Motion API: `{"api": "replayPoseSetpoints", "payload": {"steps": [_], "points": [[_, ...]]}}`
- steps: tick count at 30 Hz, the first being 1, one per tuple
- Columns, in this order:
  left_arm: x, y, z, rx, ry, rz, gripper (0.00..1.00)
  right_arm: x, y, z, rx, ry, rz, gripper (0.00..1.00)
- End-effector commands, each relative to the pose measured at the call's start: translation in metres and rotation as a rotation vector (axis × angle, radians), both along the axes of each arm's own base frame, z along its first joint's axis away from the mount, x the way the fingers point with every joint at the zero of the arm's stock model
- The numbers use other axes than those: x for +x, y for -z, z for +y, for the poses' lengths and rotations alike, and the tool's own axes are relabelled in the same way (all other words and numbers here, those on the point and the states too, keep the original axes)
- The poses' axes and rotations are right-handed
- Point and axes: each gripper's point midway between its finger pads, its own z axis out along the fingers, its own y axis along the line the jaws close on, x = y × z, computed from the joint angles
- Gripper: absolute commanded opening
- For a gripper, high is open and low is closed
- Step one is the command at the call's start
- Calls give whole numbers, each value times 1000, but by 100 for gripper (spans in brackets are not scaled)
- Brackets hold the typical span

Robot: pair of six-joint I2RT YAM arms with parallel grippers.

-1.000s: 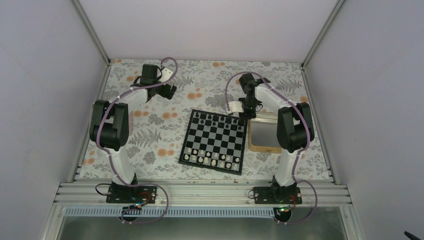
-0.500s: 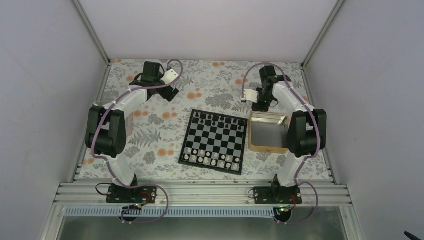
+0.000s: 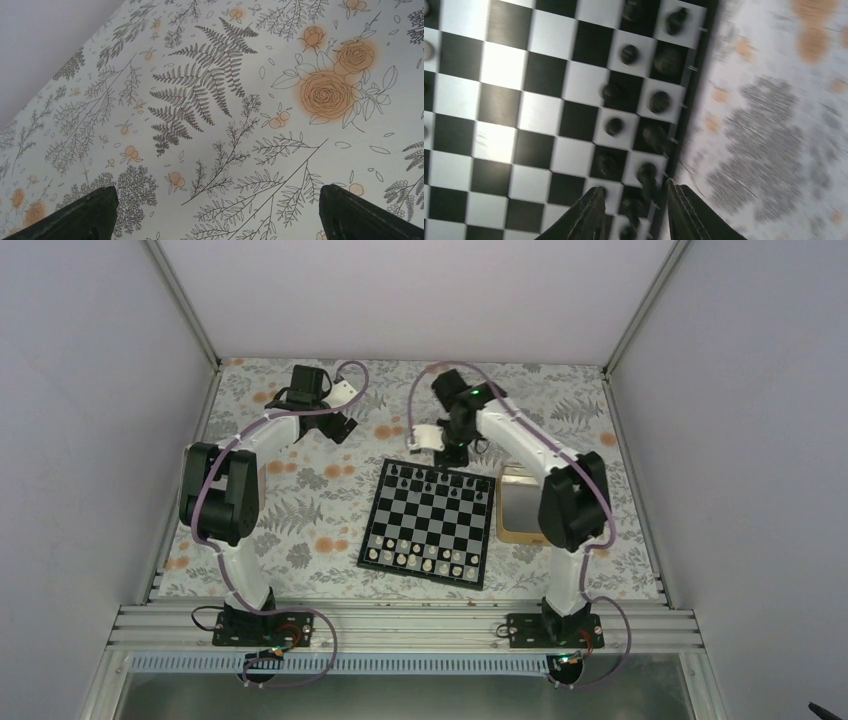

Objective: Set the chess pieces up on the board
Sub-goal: Adjust the chess piece on the chessboard.

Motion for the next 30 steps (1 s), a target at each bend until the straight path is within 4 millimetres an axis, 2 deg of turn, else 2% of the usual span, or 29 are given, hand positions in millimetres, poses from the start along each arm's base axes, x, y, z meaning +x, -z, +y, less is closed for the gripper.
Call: {"api": "replayPoseSetpoints", "payload": {"steps": [1, 6, 17, 22, 30], "points": [[9, -4, 3, -8, -29, -31, 100, -22, 22, 19, -63, -17, 104, 34], [12, -3, 9, 6, -54, -50, 100, -30, 31, 43, -73, -77, 128, 31], [13, -14, 9, -3, -65, -68, 100, -41, 55, 62, -99, -135, 161, 27], [13, -18, 9, -14, -71, -68, 100, -32, 61, 65, -107, -123, 115, 25], [10, -21, 8, -26, -61, -69, 100, -25, 78, 59, -161, -101, 95, 25]]}}
